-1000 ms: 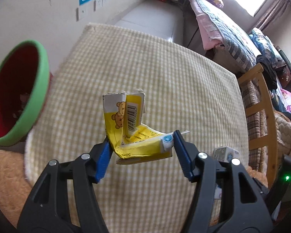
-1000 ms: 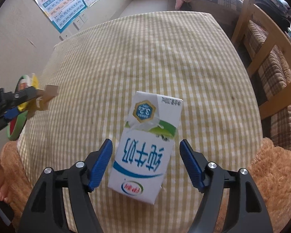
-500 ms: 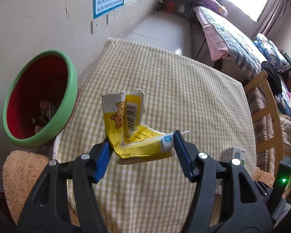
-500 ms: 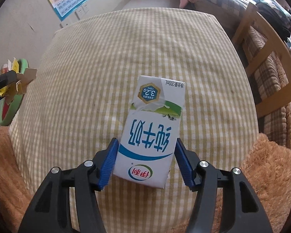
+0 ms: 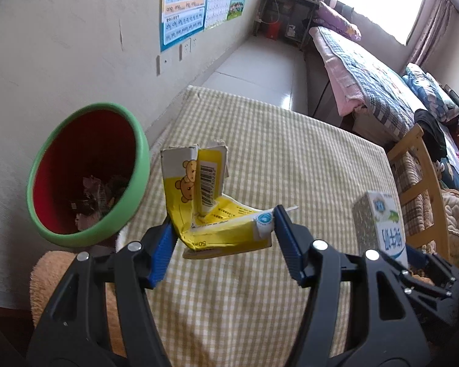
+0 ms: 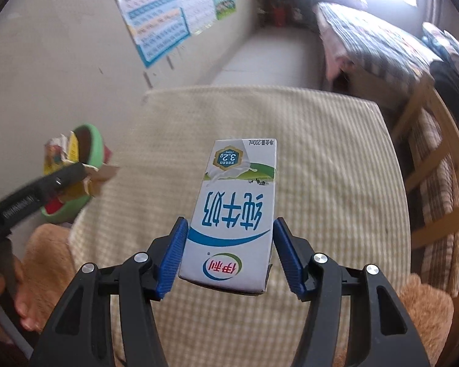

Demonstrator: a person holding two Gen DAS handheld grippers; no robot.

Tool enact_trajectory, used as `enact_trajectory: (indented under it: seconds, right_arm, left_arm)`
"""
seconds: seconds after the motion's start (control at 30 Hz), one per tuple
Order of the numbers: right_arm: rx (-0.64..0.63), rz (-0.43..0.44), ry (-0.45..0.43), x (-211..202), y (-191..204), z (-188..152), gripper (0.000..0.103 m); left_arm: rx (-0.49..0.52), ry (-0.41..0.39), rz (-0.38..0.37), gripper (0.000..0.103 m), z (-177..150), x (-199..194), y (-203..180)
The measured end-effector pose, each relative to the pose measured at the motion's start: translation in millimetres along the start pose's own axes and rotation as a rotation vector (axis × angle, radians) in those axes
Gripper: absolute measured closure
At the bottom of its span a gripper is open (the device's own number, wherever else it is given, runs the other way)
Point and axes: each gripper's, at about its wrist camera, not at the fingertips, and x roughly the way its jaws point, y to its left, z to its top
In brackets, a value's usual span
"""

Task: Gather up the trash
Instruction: 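Carry the yellow juice box in the left gripper while the right gripper carries the milk carton to the bin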

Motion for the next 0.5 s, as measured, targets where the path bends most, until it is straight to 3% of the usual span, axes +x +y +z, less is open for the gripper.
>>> enact_trajectory:
  seconds: [0.5]
  right_arm:
    - [-0.091,0.051,-0.029,-1.3,44.2,19.6,0.047]
  left_arm:
    - [-0.047,-0.032,0.047,0.044,3.2,-10.6,34.9]
